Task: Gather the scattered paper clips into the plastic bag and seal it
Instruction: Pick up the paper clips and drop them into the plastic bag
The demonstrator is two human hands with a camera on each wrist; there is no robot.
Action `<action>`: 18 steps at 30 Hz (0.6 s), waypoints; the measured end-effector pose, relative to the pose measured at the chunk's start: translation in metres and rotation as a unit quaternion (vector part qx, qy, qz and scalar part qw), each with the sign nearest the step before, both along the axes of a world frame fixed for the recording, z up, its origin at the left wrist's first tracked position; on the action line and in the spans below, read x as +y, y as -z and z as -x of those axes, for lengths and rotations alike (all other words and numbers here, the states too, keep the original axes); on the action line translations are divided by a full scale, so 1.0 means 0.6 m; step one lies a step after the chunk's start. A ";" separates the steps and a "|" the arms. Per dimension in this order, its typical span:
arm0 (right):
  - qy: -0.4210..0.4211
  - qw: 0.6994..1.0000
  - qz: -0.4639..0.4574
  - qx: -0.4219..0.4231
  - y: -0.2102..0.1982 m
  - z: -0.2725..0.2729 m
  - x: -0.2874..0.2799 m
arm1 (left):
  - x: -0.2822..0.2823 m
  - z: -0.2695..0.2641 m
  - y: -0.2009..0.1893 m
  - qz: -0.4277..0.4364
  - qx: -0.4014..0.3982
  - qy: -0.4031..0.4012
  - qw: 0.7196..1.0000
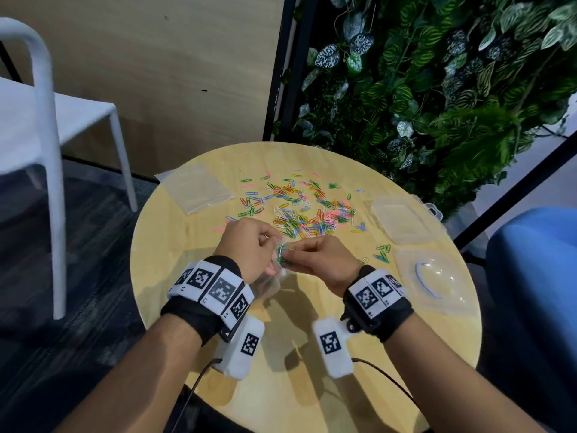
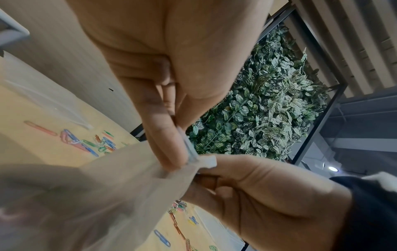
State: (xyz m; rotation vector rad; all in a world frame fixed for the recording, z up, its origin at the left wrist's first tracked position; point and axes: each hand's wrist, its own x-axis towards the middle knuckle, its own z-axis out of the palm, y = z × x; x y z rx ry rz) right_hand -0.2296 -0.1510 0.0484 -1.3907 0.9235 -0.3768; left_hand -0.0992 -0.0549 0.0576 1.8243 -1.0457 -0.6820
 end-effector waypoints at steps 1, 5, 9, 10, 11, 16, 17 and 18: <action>-0.016 0.997 0.065 0.037 0.000 0.000 0.000 | 0.000 -0.001 0.000 0.000 0.003 0.000 1.000; -0.106 0.900 0.380 0.188 -0.017 -0.007 0.012 | -0.001 0.003 -0.001 -0.002 -0.004 0.010 1.000; -0.136 0.834 0.467 0.258 -0.031 -0.020 0.022 | -0.003 0.007 -0.004 0.001 0.006 0.022 1.000; -0.163 0.828 0.467 0.264 -0.034 -0.021 0.023 | -0.002 0.007 -0.005 0.001 0.006 0.022 1.000; -0.197 0.828 0.454 0.264 -0.037 -0.021 0.023 | -0.002 0.006 -0.005 0.000 0.004 0.022 1.000; -0.242 0.842 0.420 0.237 -0.044 -0.017 0.015 | 0.000 0.001 -0.006 0.001 0.005 0.015 1.000; -0.239 0.839 0.429 0.236 -0.043 -0.017 0.015 | 0.000 0.001 -0.007 0.002 0.004 0.015 1.000; -0.243 0.834 0.436 0.236 -0.044 -0.016 0.017 | 0.001 0.001 -0.007 0.003 0.002 0.015 1.000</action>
